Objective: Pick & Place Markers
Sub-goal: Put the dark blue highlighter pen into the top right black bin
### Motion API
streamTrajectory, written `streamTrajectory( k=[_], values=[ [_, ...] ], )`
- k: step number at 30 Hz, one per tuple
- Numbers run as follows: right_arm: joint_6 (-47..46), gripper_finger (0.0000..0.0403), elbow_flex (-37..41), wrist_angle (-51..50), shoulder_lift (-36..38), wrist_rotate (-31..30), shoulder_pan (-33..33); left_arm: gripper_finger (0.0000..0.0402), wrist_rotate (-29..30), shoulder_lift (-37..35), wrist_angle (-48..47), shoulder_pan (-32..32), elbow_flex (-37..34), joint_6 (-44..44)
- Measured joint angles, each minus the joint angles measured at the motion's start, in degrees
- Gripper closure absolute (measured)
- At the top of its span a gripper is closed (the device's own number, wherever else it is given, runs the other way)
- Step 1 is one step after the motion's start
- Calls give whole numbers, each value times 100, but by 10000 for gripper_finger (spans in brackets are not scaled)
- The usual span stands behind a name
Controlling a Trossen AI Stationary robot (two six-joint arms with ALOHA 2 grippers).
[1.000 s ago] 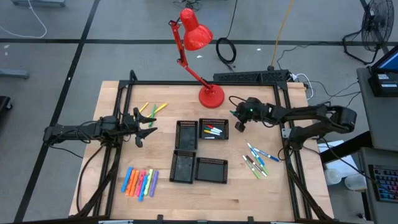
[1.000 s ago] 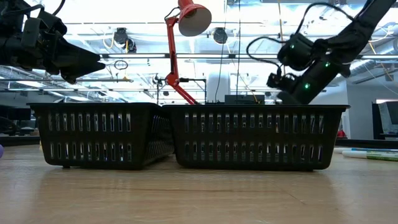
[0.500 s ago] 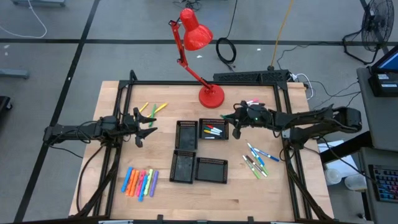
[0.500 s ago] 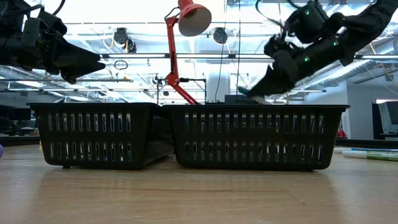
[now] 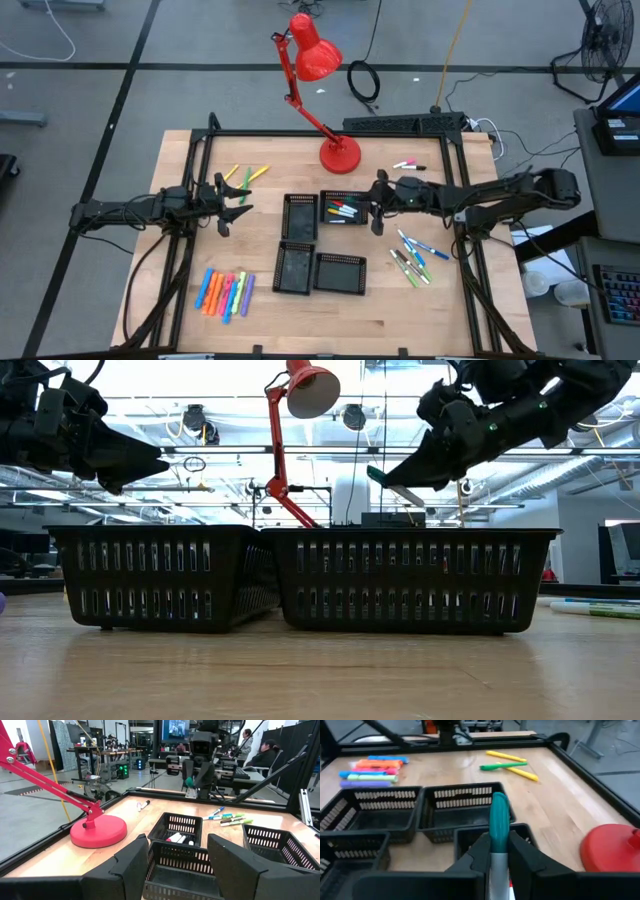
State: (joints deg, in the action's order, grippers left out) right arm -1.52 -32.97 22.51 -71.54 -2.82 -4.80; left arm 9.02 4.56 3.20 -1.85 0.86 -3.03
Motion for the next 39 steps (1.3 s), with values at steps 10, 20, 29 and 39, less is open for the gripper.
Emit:
streamTrajectory(
  k=[10, 20, 29, 39],
  values=[
    [113, 366, -360, 114, -932, 0, 44, 192, 0, 0, 0, 0, 0, 0],
    [571, 365, -607, 299, -1998, 11, -88, 192, 0, 0, -2, 0, 0, 0],
    [525, 364, -610, 299, -2252, 166, -313, 192, 0, 0, 0, 0, 0, 0],
    [522, 361, -612, 299, -2250, 299, -310, 192, 0, 0, -2, 2, 0, 0]
  ],
)
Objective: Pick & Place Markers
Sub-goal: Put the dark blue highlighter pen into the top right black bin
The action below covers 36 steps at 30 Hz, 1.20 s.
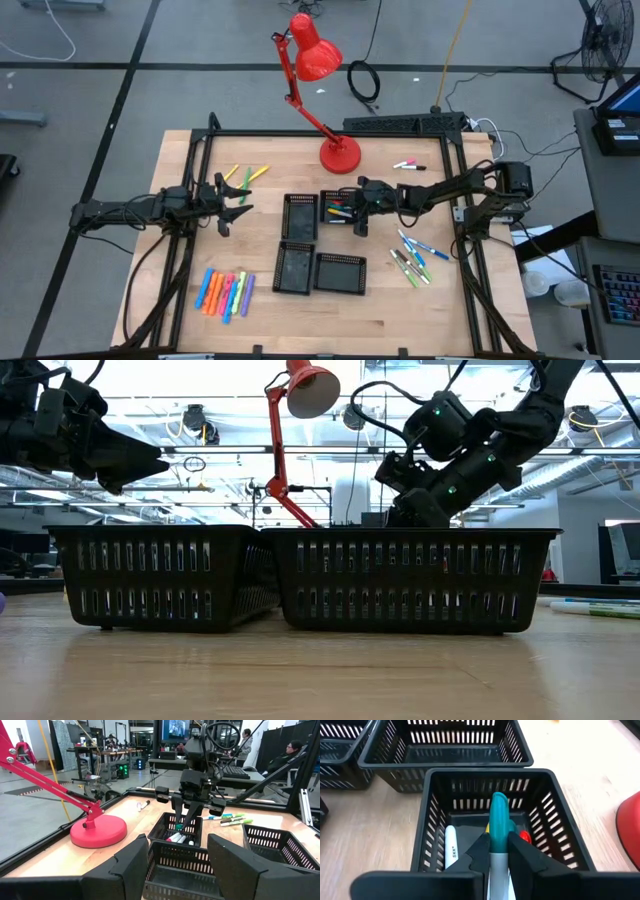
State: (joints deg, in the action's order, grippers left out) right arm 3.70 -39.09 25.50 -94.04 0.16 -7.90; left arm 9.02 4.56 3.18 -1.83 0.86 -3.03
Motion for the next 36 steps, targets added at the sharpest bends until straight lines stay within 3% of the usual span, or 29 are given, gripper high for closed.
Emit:
streamTrajectory(
  k=[24, 36],
  values=[
    [4, 357, 2, 0, 0, -4, 0, 192, 0, 0, 0, -1, 0, 0],
    [2, 307, 4, 109, 0, -6, 0, 192, 0, 0, 0, -2, 0, 0]
  ],
)
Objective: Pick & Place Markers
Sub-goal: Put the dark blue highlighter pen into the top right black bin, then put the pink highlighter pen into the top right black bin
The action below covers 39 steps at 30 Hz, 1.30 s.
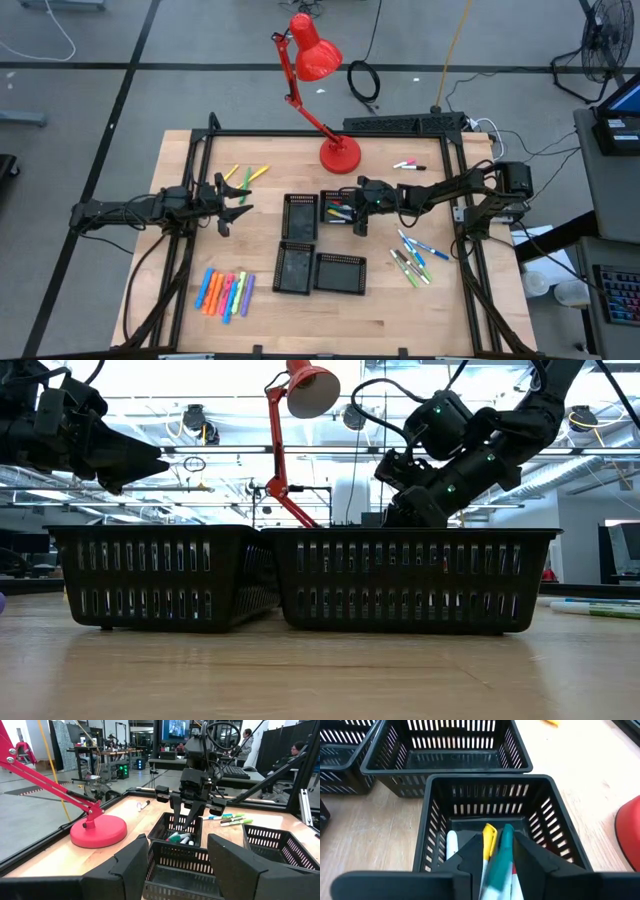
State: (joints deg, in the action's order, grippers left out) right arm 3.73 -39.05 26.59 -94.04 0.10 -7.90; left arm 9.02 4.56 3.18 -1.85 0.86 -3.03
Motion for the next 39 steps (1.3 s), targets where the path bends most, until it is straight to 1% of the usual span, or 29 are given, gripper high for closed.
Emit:
streamTrajectory(
  k=[8, 11, 12, 15, 18, 23, 28, 30, 32, 33, 34, 36, 39],
  values=[
    [-2, 284, 0, -6, 15, -2, 0, 192, 0, 0, 0, 0, 0, 0],
    [-2, 281, 9, -328, 359, -55, 0, 192, 2, 0, 0, 2, 0, 0],
    [-3, 280, 6, -449, 529, -176, 0, 192, 1, 0, 1, 1, 0, -1],
    [-101, 280, 6, -1266, 1189, -654, 0, 192, 2, 0, 0, 1, 0, -1],
    [-231, 280, 16, -1831, 1893, -1183, -2, 192, 0, 0, 2, 0, 1, 0],
    [281, 282, 206, -2124, 2943, -1995, 0, 192, 0, 0, 0, 0, 0, 0],
    [22, 290, 519, -2531, 3828, -2714, 0, 192, 0, 0, 1, 0, 0, 0],
    [-264, 294, 729, -2669, 4089, -3317, 0, 192, 0, 0, 2, 2, 0, 0],
    [-404, 297, 955, -2763, 4276, -4050, -33, 192, 0, 0, 0, 0, 0, 0],
    [-479, 298, 1040, -2847, 4345, -4287, -82, 192, 0, 0, 2, 2, 1, 0],
    [-588, 299, 1108, -2997, 4398, -4398, -174, 192, 0, 0, 2, 1, 0, 0],
    [-924, 300, 1141, -3341, 4419, -4327, -493, 192, 0, 0, 1, 0, 1, 0],
    [-1481, 296, 1141, -3771, 4380, -3822, -1149, 192, 0, 0, 0, 2, 2, 0]
  ],
)
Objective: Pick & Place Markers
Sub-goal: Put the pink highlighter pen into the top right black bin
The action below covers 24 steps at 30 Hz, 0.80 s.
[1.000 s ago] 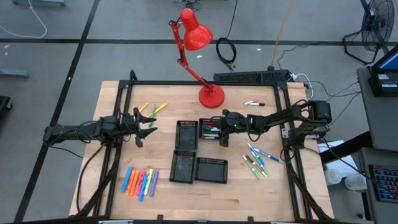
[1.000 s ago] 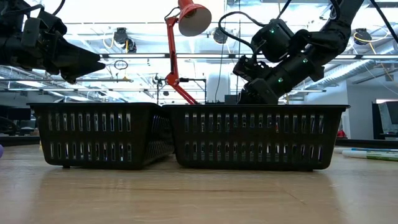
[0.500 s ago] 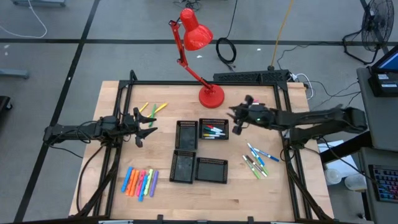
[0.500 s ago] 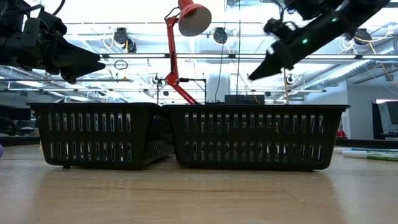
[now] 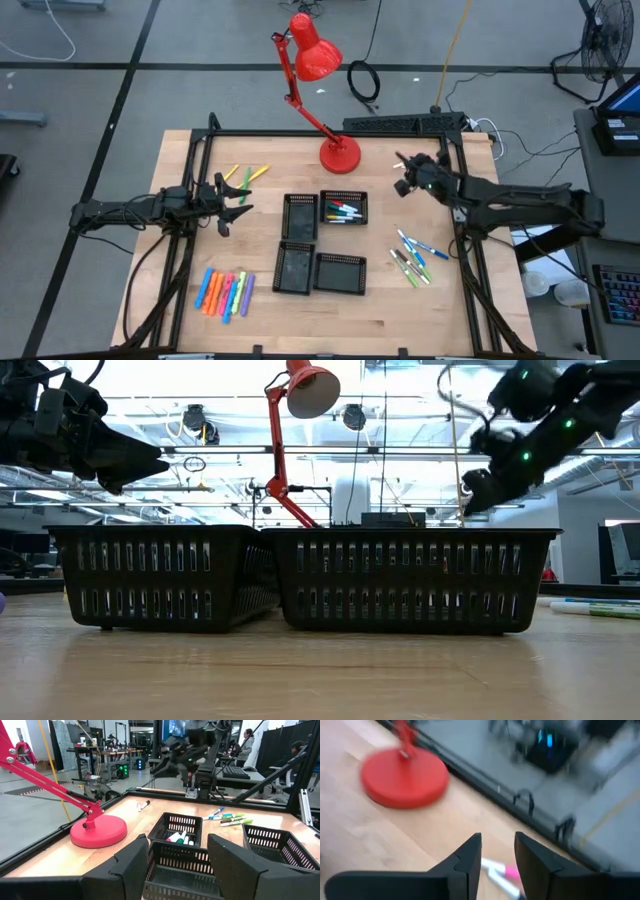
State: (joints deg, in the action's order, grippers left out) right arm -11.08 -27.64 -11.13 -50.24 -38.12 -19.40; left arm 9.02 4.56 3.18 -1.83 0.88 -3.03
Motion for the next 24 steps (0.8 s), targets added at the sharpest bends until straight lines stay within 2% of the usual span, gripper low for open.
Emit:
streamTrajectory(
  k=[4, 9, 12, 18, 21, 24],
  values=[
    [-445, 278, 0, -336, -284, 826, -873, 192, 0, 0, 0, -2, -2, 0],
    [-865, 250, 232, 142, -840, 847, -1632, 192, 0, 0, 0, 1, -1, 0],
    [-799, 241, 372, 578, -1164, 1120, -2011, 192, 0, 0, 1, 0, 0, 0],
    [-717, 245, 400, 1345, -1805, 1301, -2597, 192, 0, 0, 2, 1, -2, 0],
    [-579, 252, 396, 1820, -2134, 1624, -2784, 192, -1, 0, 0, -2, -2, -1],
    [-374, 261, 396, 1897, -2442, 1715, -2939, 192, -2, 0, 2, -1, -2, 0]
  ],
)
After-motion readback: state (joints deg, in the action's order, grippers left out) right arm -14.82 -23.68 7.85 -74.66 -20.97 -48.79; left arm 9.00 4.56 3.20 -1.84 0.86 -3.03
